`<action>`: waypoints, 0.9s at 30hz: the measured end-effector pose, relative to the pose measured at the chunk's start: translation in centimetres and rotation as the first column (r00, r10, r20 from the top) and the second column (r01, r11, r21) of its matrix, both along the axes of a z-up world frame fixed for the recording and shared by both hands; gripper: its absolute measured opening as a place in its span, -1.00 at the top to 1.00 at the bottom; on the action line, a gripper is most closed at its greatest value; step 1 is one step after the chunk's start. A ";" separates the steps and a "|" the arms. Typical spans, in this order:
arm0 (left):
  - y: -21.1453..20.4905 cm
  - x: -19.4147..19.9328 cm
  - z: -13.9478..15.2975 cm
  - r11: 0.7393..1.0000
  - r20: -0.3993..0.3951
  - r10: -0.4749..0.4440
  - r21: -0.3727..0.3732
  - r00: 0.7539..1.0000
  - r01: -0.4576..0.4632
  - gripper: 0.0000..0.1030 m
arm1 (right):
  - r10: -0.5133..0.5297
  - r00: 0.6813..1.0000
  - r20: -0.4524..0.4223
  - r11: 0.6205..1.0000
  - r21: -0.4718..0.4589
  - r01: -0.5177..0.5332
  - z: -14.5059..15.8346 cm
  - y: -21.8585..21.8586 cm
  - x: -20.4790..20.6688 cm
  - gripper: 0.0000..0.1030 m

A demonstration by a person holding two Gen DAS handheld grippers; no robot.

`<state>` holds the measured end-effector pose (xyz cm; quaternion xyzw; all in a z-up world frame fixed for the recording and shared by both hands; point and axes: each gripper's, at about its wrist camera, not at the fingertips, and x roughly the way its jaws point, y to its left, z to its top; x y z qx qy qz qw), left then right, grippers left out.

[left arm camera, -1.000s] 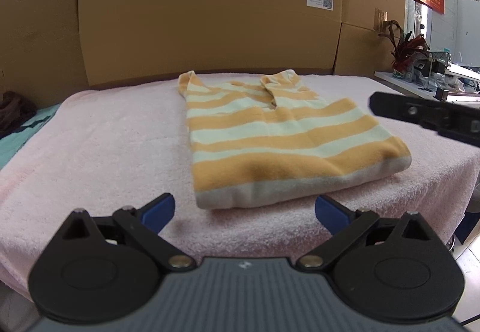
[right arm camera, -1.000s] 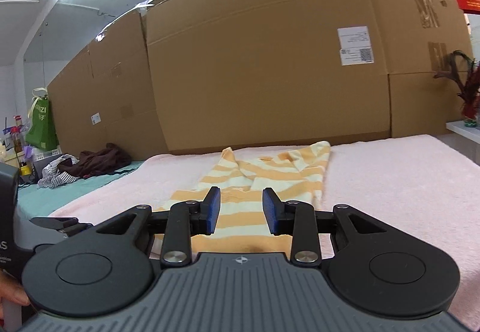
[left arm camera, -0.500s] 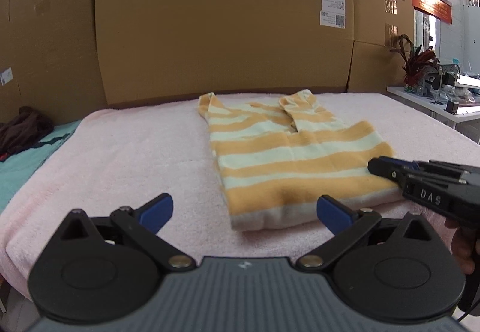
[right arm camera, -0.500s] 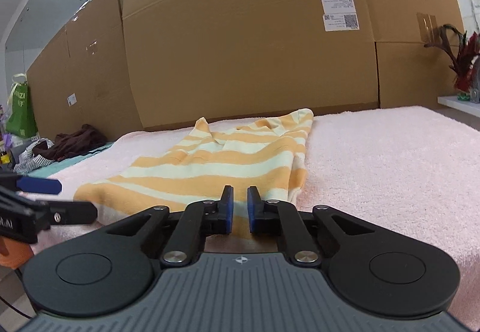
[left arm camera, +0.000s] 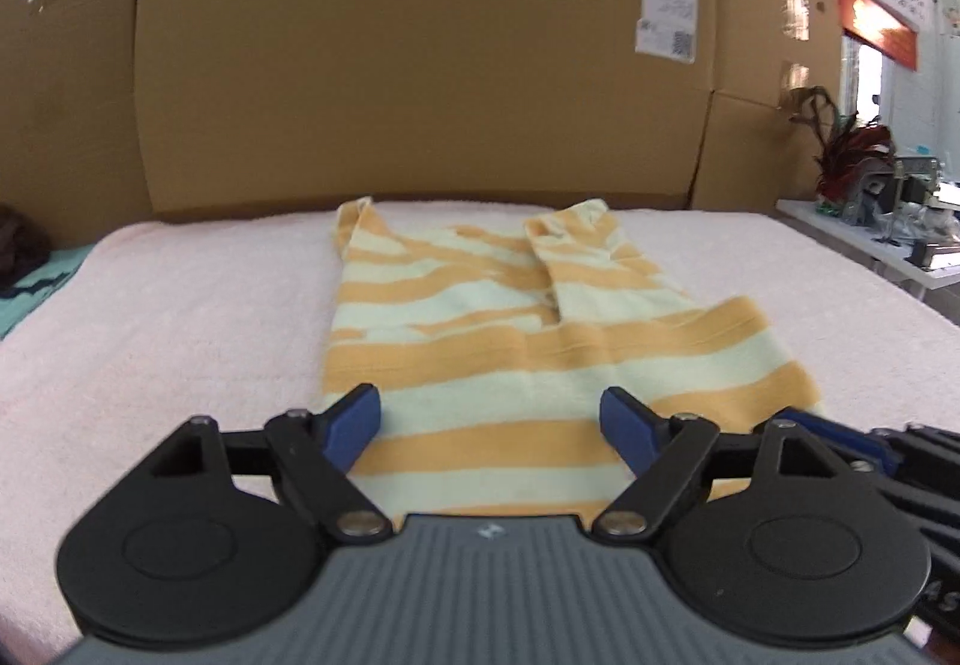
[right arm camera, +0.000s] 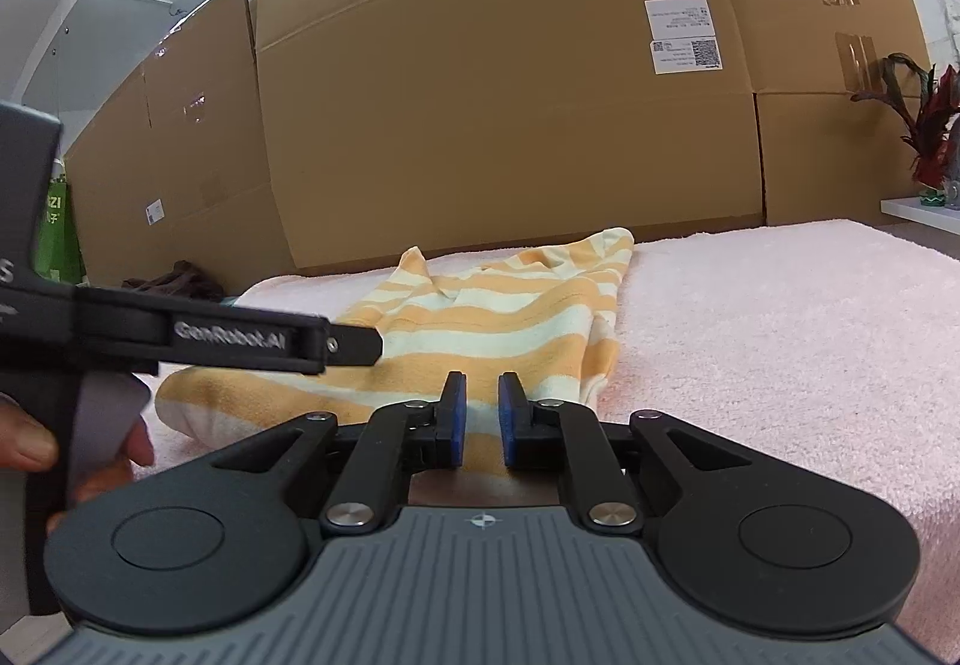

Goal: Fold clothes
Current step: 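Lower both open grippers toward the folded shirt's edge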

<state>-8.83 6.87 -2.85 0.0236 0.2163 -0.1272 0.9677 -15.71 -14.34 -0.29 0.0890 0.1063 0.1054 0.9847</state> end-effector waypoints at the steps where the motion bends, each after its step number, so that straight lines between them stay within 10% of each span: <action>1: 0.5 0.0 -0.5 1.000 0.017 0.010 0.005 1.000 -0.010 -0.88 | 0.007 1.000 0.002 1.000 0.002 -0.007 0.0 -0.2 -0.1 0.79; 10: 3.1 -0.4 -0.4 0.999 0.022 0.026 -0.034 0.999 -0.025 -0.93 | 0.019 0.999 0.033 0.999 0.036 -0.020 3.0 -1.1 0.8 0.60; 14: 2.6 0.4 -0.6 1.000 0.010 0.003 -0.020 1.000 -0.003 -0.96 | 0.043 0.992 -0.123 0.995 0.097 -0.031 3.2 -1.3 5.0 0.45; 22: 3.5 1.3 -1.1 0.999 -0.027 -0.034 -0.029 0.999 0.033 -0.98 | 0.033 0.990 -0.140 0.977 0.215 -0.002 1.4 -3.7 5.6 0.86; 27: 5.4 -0.1 -1.2 0.994 0.008 -0.098 -0.044 0.995 0.098 -0.98 | 0.018 0.994 -0.111 0.967 0.255 0.011 1.8 -5.0 4.3 0.72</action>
